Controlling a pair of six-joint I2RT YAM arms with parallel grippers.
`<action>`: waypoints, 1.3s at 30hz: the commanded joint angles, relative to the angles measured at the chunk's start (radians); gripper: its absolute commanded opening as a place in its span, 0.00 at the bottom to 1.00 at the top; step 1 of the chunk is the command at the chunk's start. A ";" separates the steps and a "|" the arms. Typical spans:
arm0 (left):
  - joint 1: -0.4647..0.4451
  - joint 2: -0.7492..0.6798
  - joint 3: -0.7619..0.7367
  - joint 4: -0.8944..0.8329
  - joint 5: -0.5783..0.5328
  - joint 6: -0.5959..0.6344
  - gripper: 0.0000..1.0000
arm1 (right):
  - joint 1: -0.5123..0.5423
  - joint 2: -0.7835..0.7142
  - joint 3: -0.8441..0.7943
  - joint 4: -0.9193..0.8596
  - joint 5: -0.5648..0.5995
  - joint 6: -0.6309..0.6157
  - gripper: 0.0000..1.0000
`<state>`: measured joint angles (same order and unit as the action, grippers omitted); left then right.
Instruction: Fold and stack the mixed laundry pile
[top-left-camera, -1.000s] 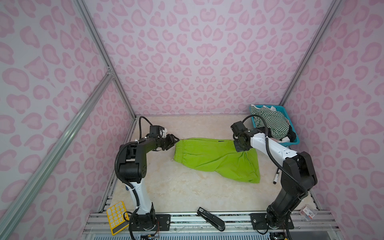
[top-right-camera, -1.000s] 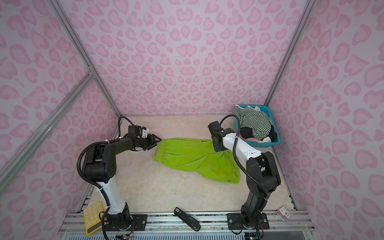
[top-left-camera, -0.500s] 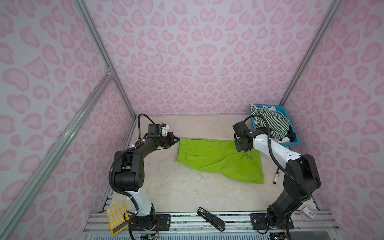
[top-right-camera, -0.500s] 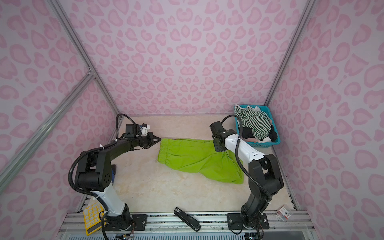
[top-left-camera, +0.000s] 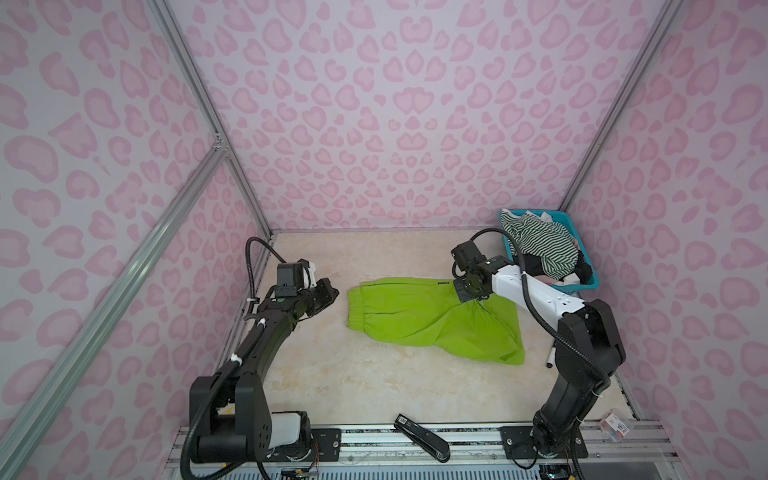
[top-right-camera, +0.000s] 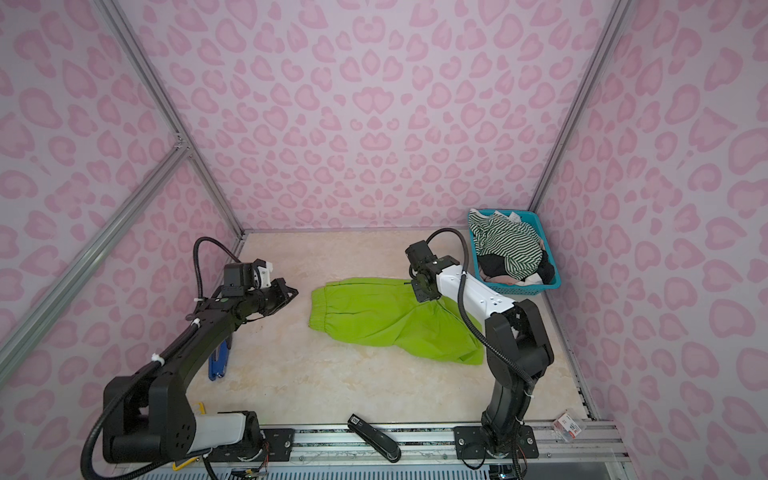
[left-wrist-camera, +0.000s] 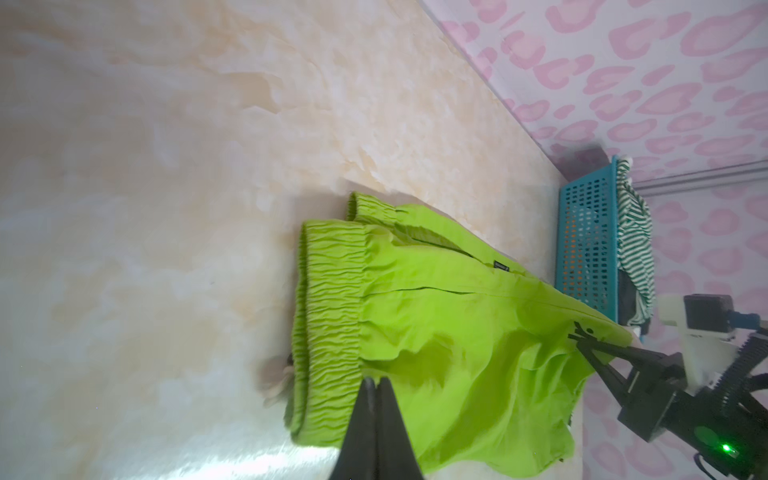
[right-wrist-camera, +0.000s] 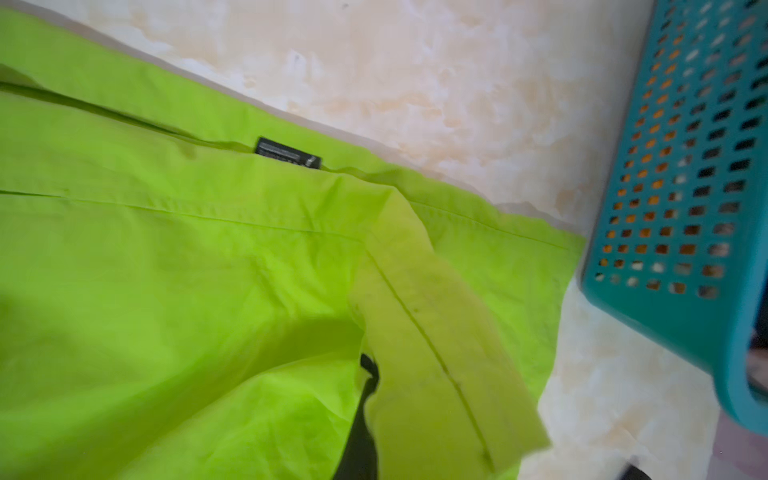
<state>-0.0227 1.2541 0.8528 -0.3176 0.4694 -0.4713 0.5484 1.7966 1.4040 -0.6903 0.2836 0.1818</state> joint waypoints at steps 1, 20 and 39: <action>0.001 -0.123 -0.036 -0.171 -0.156 -0.031 0.03 | 0.043 0.026 0.030 0.001 -0.027 -0.032 0.00; -0.001 0.370 0.096 0.221 0.150 -0.012 0.66 | -0.006 -0.176 -0.134 -0.065 0.161 0.102 0.00; -0.048 0.683 0.230 0.309 0.332 0.020 0.56 | -0.083 -0.208 -0.212 -0.020 0.094 0.103 0.00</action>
<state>-0.0658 1.9228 1.0622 -0.0475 0.7509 -0.4683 0.4652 1.5818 1.1988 -0.7181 0.3817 0.2768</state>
